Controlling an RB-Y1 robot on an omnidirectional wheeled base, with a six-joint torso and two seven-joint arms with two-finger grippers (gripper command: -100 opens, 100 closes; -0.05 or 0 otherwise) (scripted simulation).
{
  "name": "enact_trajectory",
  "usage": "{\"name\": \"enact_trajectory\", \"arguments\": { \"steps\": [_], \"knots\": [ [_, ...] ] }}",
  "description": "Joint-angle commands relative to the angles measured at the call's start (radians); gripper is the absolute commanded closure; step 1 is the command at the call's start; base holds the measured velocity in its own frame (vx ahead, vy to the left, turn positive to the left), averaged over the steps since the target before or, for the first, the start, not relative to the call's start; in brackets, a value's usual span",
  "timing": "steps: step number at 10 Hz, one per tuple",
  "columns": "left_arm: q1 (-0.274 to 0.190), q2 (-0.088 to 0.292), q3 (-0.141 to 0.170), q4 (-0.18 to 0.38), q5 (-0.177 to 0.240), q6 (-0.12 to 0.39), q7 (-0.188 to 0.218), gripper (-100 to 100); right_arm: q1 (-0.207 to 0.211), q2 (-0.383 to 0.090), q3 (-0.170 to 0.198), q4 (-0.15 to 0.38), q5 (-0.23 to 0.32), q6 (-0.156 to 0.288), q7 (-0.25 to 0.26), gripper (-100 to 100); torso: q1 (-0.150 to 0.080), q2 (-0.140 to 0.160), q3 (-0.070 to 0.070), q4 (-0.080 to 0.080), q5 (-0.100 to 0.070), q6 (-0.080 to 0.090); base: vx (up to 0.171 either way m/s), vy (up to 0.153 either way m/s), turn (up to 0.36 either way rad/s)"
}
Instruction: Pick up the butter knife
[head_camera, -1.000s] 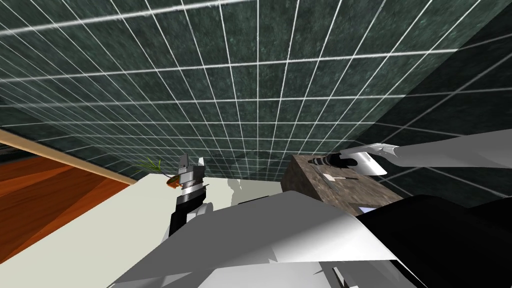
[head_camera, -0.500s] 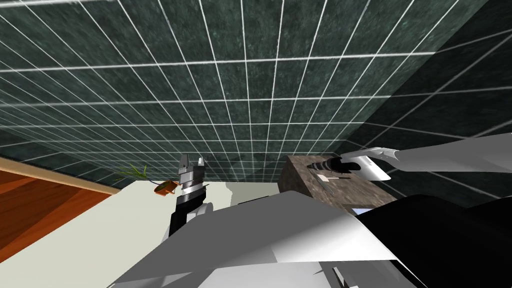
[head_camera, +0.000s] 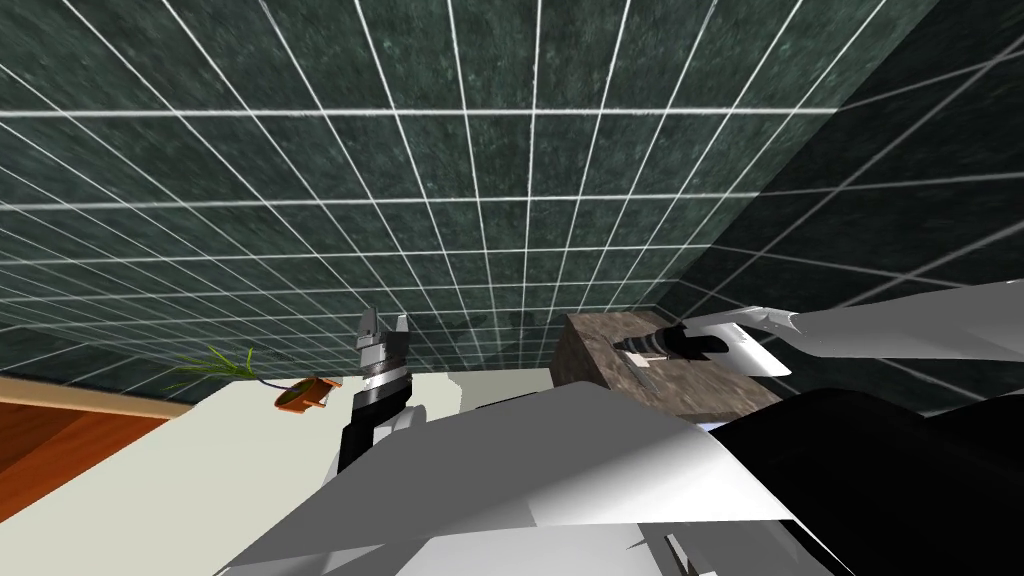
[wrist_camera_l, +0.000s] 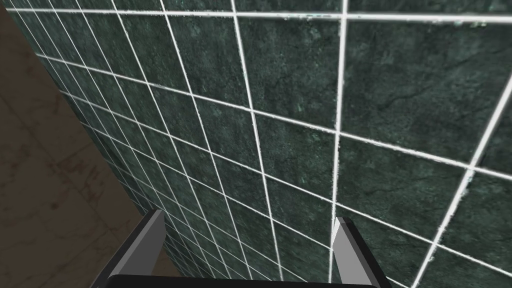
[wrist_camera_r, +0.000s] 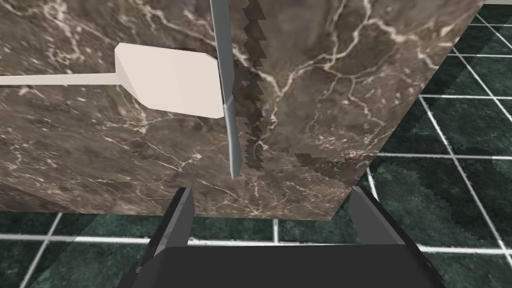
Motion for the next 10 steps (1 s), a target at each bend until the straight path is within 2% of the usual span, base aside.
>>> {"name": "enact_trajectory", "arguments": {
  "steps": [1, 3, 4, 6, 8, 9, 10],
  "knots": [
    [0.000, 0.000, 0.000, 0.000, 0.000, 0.000, 0.000, 0, 0.035, 0.008, -0.009, -0.011, -0.003, -0.009, 0.018, -100, 0.000, 0.000, 0.000, 0.000, 0.000, 0.000, 0.043, -0.052, -0.093],
    [0.000, 0.000, 0.000, 0.000, 0.000, 0.000, 0.000, 0, 0.035, 0.008, -0.009, -0.011, -0.003, -0.009, 0.018, -100, 0.001, 0.001, 0.001, 0.000, 0.000, 0.000, 0.027, -0.025, -0.021],
    [0.000, 0.000, 0.000, 0.000, 0.000, 0.000, 0.000, 0, 0.067, 0.031, 0.016, -0.028, 0.001, -0.044, 0.054, -100, 0.003, 0.002, 0.002, 0.001, 0.001, 0.000, 0.113, -0.091, -0.264],
    [0.000, 0.000, 0.000, 0.000, 0.000, 0.000, 0.000, 0, 0.088, 0.048, 0.032, -0.038, 0.004, -0.065, 0.076, -100, -0.004, -0.005, -0.003, -0.001, -0.001, 0.000, 0.164, -0.125, -0.155],
    [0.000, 0.000, 0.000, 0.000, 0.000, 0.000, 0.000, 0, 0.088, 0.048, 0.032, -0.038, 0.004, -0.065, 0.076, -100, -0.003, -0.002, -0.001, -0.001, -0.001, 0.000, 0.040, -0.057, 0.002],
    [0.000, 0.000, 0.000, 0.000, 0.000, 0.000, 0.000, 0, 0.070, 0.048, 0.049, -0.039, 0.002, -0.063, 0.080, -100, 0.001, 0.002, 0.001, 0.000, 0.000, 0.000, 0.001, -0.009, 0.004],
    [0.000, 0.000, 0.000, 0.000, 0.000, 0.000, 0.000, 0, 0.073, 0.048, 0.046, -0.039, 0.003, -0.064, 0.079, 0, 0.003, 0.003, 0.002, 0.001, 0.001, 0.000, 0.000, 0.000, 0.000]
  ]
}}
